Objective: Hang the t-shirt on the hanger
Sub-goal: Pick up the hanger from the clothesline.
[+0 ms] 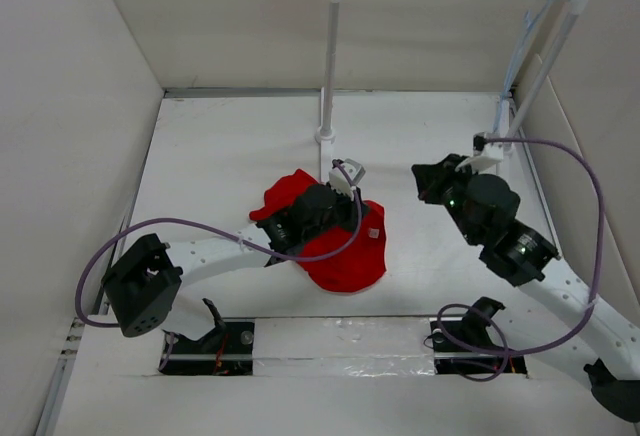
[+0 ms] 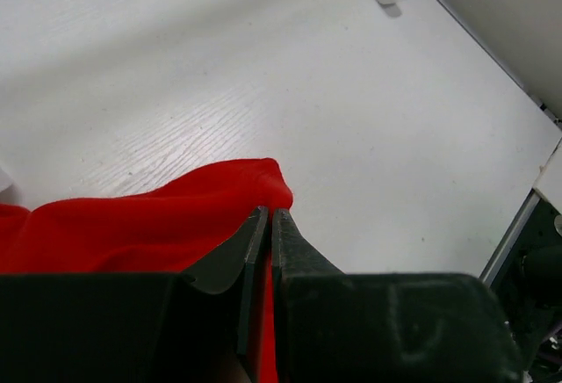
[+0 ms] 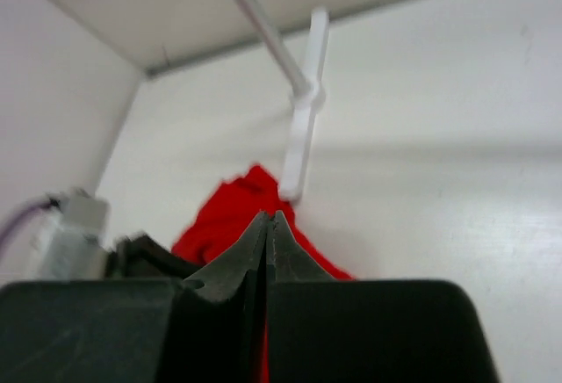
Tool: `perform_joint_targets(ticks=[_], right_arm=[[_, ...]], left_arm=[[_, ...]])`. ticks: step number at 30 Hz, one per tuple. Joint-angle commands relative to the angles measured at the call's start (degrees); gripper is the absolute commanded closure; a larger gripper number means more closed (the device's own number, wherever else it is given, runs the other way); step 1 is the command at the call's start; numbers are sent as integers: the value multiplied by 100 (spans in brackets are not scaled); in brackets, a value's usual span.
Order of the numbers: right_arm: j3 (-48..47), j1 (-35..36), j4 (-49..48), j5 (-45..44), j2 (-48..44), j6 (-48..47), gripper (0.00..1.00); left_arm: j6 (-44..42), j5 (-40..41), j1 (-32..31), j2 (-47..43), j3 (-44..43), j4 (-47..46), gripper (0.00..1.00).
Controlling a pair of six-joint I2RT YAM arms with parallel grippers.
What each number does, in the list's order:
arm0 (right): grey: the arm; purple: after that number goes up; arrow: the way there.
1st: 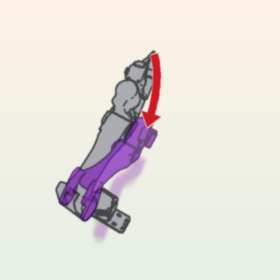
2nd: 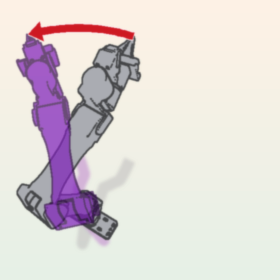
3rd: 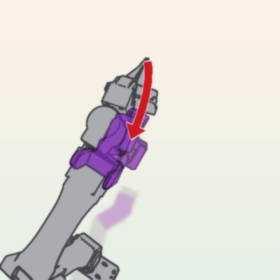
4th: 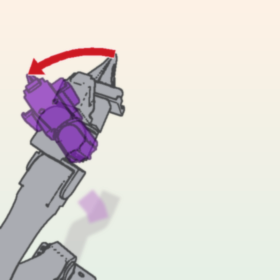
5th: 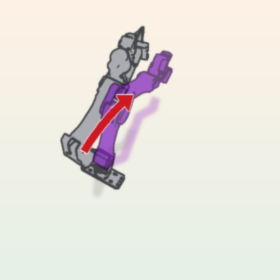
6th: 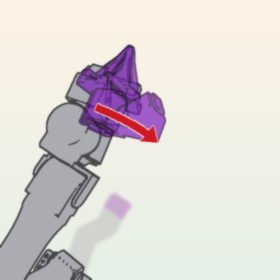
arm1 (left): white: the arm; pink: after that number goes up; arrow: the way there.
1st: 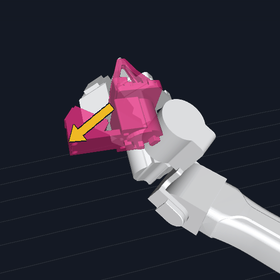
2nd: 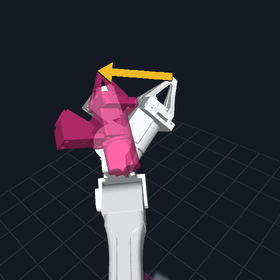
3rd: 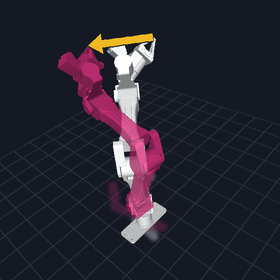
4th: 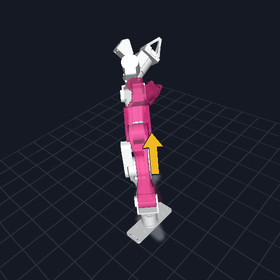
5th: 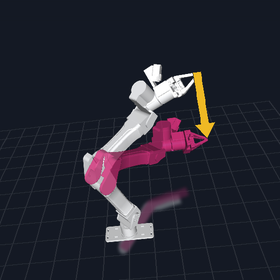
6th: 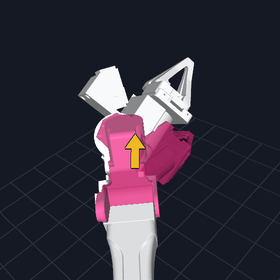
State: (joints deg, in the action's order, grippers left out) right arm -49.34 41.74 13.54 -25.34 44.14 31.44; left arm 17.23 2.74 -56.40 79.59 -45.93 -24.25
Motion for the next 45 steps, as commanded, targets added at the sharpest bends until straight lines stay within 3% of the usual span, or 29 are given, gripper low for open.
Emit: perform_joint_targets(ticks=[1, 5, 6, 8, 9, 10, 11, 13, 14, 17, 22, 29, 32, 45], right_arm=[[-1180, -87, 167, -1032, 392, -621, 100], [-2393, -560, -202, -2078, 1200, -1289, 100], [-2840, -953, -255, -2202, 1411, -1429, 100], [-3316, -1446, -177, -2221, 2042, -1492, 92], [-3762, -1945, -159, -2194, 2211, -1483, 87], [-3967, -2159, -89, -2098, 2378, -1483, 67], [-4161, -2370, -71, -2037, 2667, -1483, 58], [-4782, -3018, 190, -1748, 2985, -1492, 41], [-5074, -3240, 428, -1589, 3334, -1431, 38], [-6050, -3944, 1097, -870, 3838, -1325, 37], [-6509, -4200, 1274, 292, 4470, -1710, 37], [-7019, -4481, 1704, 653, 5051, -1940, 41], [-6967, -4621, 1687, 539, 5122, -1949, 50], [-7001, -4736, 1529, 1102, 5491, -2098, 55]], left_arm=[[-45, -169, 6, -58, -30, -704, 100], [-54, -230, 6, -31, 84, -748, 100], [-53, -239, 6, -75, 128, -783, 100], [-27, -422, 6, -102, 181, -774, 100], [8, -502, 6, -154, 190, -739, 100], [17, -572, 6, -189, 225, -748, 100], [17, -573, 6, -294, 234, -730, 100], [-1, -582, 6, -383, 286, -686, 100], [-9, -556, 6, -453, 287, -669, 100], [-53, -529, 6, -488, 313, -669, 100], [-18, -722, 6, -427, 295, -704, 100], [-27, -819, 6, -418, 278, -695, 100], [-36, -846, 6, -392, 269, -695, 100], [-45, -916, 6, -400, 269, -713, 100]])
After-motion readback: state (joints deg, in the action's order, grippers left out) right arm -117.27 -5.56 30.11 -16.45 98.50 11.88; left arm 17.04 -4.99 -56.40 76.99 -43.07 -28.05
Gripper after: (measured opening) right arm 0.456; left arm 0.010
